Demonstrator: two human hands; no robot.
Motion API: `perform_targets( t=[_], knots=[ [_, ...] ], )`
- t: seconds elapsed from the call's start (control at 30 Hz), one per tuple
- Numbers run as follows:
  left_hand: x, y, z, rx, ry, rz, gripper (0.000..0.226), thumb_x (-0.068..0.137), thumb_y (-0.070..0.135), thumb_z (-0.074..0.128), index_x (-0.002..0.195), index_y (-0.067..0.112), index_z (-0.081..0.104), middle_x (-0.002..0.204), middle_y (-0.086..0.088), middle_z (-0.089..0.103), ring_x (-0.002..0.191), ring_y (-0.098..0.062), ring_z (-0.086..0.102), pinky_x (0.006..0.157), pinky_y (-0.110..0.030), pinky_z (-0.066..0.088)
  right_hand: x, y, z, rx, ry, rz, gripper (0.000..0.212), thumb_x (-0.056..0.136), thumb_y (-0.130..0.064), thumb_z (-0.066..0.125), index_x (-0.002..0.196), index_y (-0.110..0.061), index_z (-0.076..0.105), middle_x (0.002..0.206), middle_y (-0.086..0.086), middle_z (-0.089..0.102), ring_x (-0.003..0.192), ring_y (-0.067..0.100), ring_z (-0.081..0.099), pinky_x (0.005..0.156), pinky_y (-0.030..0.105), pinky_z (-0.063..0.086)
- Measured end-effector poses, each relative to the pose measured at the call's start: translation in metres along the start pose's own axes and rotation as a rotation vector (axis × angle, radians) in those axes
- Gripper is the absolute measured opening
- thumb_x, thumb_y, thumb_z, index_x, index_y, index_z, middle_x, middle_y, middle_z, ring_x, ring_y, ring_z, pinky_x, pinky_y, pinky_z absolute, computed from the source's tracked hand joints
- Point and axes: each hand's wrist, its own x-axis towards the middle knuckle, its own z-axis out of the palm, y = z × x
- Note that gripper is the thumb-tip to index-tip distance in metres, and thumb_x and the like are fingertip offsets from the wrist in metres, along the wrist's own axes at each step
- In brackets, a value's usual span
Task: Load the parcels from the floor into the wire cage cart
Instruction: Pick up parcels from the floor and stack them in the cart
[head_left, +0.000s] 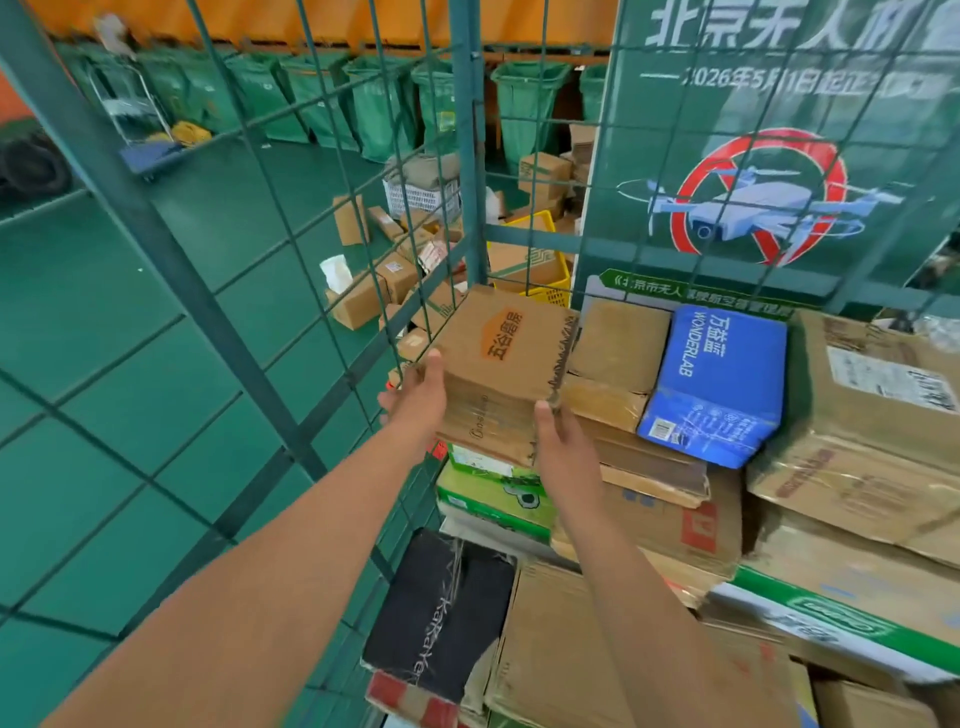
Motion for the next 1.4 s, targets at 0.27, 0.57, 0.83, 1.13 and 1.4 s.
perform_targets(
  t=[0.27,0.57,0.83,1.13,1.4],
  knots=[
    [0.023,0.004,0.029,-0.157,-0.066,0.054,0.075,0.1,0.059,0.049,0.161,0.042,0.009,0.149,0.013,0.041,0.124,-0.024,0.054,0.105,-0.049,0.052,0.027,0.005,0.015,0.028,-0.13,0.006,0.077,0.101,-0.057,0.05,0.163,-0.033,0.011,0.158,-0.002,0.043,0.129,0.019,0.051,0.105,0.035,0.039],
    [-0.007,-0.002,0.055,-0.027,-0.302,-0.019,0.065,0.102,0.05,0.054,0.16,0.034,0.029,0.158,0.007,0.037,0.133,-0.018,0.043,0.107,-0.04,0.048,0.039,0.019,0.018,0.158,-0.218,0.112,0.072,0.103,-0.046,0.052,0.163,-0.025,0.019,0.167,-0.003,0.025,0.152,0.019,0.028,0.123,0.042,0.027],
    [-0.081,-0.072,-0.028,-0.195,-0.187,-0.062,0.04,0.102,0.051,0.056,0.139,0.036,0.052,0.133,0.015,0.054,0.126,-0.018,0.054,0.11,-0.043,0.05,-0.03,0.037,0.062,0.229,-0.357,0.303,0.05,0.093,-0.057,0.057,0.134,-0.028,0.054,0.139,-0.001,0.055,0.121,0.021,0.059,0.108,0.047,0.047],
    [-0.222,-0.225,-0.139,-0.452,-0.043,-0.227,0.028,0.101,0.045,0.061,0.125,0.033,0.058,0.14,0.007,0.057,0.122,-0.018,0.061,0.098,-0.038,0.055,-0.201,0.062,0.118,0.149,-0.696,0.498,0.028,0.107,-0.039,0.051,0.125,-0.018,0.054,0.119,0.004,0.061,0.114,0.023,0.06,0.092,0.033,0.049],
    [-0.379,-0.372,-0.243,-0.718,0.265,-0.32,0.02,0.102,0.038,0.06,0.119,0.028,0.061,0.132,0.002,0.065,0.111,-0.019,0.065,0.089,-0.036,0.054,-0.39,0.101,0.167,-0.148,-0.968,0.395,0.018,0.104,-0.04,0.056,0.103,-0.022,0.061,0.099,0.0,0.066,0.087,0.014,0.06,0.071,0.025,0.045]
  ],
)
